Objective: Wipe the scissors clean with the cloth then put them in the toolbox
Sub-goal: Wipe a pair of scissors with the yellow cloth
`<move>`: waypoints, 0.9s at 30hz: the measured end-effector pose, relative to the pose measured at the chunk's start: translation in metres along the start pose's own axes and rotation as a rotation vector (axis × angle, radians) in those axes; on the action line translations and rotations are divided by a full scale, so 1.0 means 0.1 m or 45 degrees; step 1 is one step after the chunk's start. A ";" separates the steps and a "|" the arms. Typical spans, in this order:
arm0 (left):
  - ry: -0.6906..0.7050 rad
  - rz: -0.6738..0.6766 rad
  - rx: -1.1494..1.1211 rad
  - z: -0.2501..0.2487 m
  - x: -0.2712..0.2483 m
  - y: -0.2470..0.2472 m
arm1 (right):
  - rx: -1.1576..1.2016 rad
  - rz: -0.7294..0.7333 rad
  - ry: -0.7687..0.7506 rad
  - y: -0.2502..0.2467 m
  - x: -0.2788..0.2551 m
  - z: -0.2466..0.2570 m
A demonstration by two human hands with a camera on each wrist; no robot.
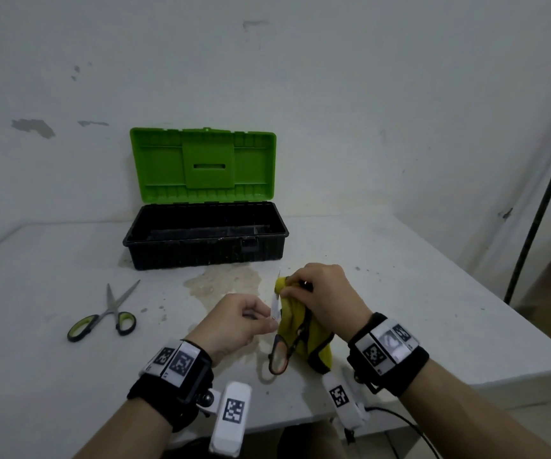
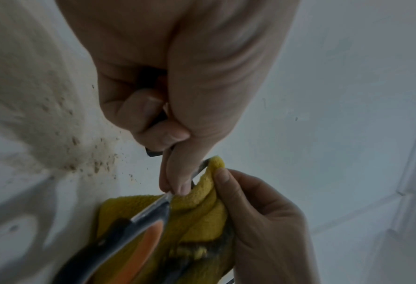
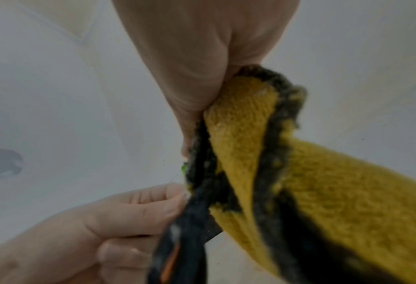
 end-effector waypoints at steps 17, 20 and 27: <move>-0.048 0.042 -0.057 -0.03 -0.02 0.03 | -0.107 0.157 -0.290 0.17 -0.24 0.23; -0.048 0.075 -0.031 -0.01 -0.05 0.08 | -0.181 0.145 -0.259 0.18 -0.20 0.18; -0.061 0.024 -0.028 0.00 -0.06 0.08 | -0.043 -0.141 -0.049 -0.16 0.00 0.04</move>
Point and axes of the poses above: each hand's wrist, its own x-axis towards the middle knuckle, its own y-axis out of the palm, z = x × y, the point moved 9 cm from there along x, towards the middle knuckle, and after that the axes turned 13 degrees about y, right-handed, at the moved point
